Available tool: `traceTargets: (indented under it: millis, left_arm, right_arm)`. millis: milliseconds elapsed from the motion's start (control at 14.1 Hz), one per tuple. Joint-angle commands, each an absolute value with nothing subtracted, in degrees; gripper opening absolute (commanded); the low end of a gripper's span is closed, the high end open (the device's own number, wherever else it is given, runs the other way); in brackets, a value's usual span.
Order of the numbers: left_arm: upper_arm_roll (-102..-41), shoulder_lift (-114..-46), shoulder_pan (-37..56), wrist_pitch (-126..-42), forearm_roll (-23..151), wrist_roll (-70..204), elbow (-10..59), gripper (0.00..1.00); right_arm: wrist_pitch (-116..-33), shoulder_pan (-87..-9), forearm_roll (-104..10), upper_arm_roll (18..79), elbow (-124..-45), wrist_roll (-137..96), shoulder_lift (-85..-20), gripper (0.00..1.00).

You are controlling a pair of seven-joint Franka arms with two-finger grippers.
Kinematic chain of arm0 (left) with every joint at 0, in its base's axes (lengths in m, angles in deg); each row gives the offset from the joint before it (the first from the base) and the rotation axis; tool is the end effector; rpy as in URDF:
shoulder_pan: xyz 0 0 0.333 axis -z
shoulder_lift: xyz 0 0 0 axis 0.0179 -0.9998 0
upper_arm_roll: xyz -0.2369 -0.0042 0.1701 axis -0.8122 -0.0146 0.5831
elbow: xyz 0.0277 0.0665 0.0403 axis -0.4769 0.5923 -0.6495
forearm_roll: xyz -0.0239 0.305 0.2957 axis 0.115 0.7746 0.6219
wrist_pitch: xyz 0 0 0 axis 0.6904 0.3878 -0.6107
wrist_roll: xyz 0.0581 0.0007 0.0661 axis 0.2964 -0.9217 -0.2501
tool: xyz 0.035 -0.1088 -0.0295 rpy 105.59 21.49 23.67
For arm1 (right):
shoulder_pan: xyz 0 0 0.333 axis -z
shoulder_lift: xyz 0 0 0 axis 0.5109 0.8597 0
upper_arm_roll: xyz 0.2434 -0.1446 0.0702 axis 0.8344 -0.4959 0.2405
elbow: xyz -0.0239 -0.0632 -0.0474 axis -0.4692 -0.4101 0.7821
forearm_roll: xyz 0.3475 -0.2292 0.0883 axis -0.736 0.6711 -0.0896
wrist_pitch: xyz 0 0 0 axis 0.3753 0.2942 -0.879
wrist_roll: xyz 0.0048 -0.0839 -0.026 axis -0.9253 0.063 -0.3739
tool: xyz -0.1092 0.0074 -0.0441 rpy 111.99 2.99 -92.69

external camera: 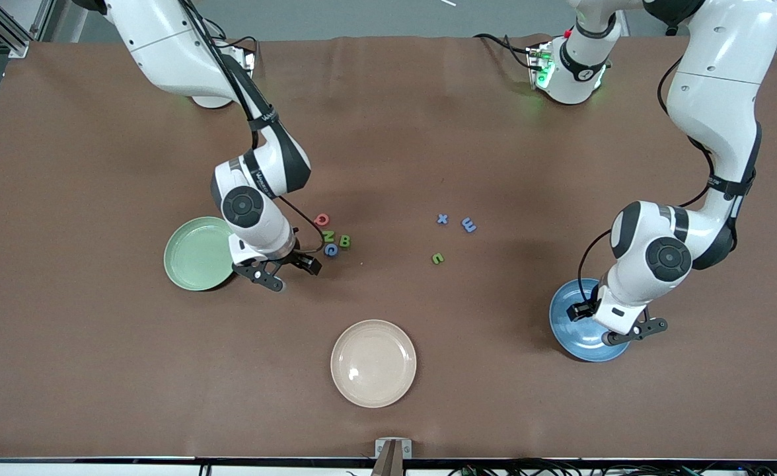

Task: Sort upper and lower case letters into plates
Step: 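Grasp the C with the right gripper while the left gripper grasps the u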

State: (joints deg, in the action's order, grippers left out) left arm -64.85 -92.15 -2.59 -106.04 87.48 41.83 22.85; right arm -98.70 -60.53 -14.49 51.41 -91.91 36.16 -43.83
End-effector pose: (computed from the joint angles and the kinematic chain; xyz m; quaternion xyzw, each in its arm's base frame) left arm 0.6866 -0.0872 0.1676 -0.9902 -0.1305 -0.0483 0.0101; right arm 0.5789 0.3029 0.1608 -0.9725 0.2324 0.0024 0.0161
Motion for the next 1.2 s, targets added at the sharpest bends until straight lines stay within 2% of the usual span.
traceTargets:
  millis: [0,141,354,637,990,1132]
  left_arm:
    - [-65.47,-90.20,-2.22,-105.70,88.63,40.52,24.08,1.00]
    - [-67.83,-88.27,-2.31,-104.57,88.01,39.13,24.61,1.00]
    - [-72.57,-85.71,-2.05,-98.50,88.10,31.67,24.44,1.00]
    - [-77.32,-86.06,1.01,-98.49,88.89,27.87,22.69,1.00]
    - [-74.97,-93.34,14.19,-98.41,90.38,15.06,14.78,0.97]
    - [-73.21,-93.70,17.01,-98.41,91.09,11.97,14.77,0.94]
  right_arm:
    - [-101.55,-62.71,-15.39,50.79,-89.98,39.03,-40.50,0.96]
    - [-102.79,-63.24,-15.39,50.79,-89.89,39.99,-39.79,0.92]
    - [-102.71,-64.82,-15.39,50.79,-89.19,42.01,-39.08,0.85]
    - [-102.18,-66.58,-15.39,50.79,-89.80,42.55,-39.17,0.78]
    - [-102.18,-67.81,-15.30,50.79,-92.34,44.47,-39.34,0.76]
    - [-102.18,-68.42,-15.39,50.79,-92.79,44.83,-39.34,0.76]
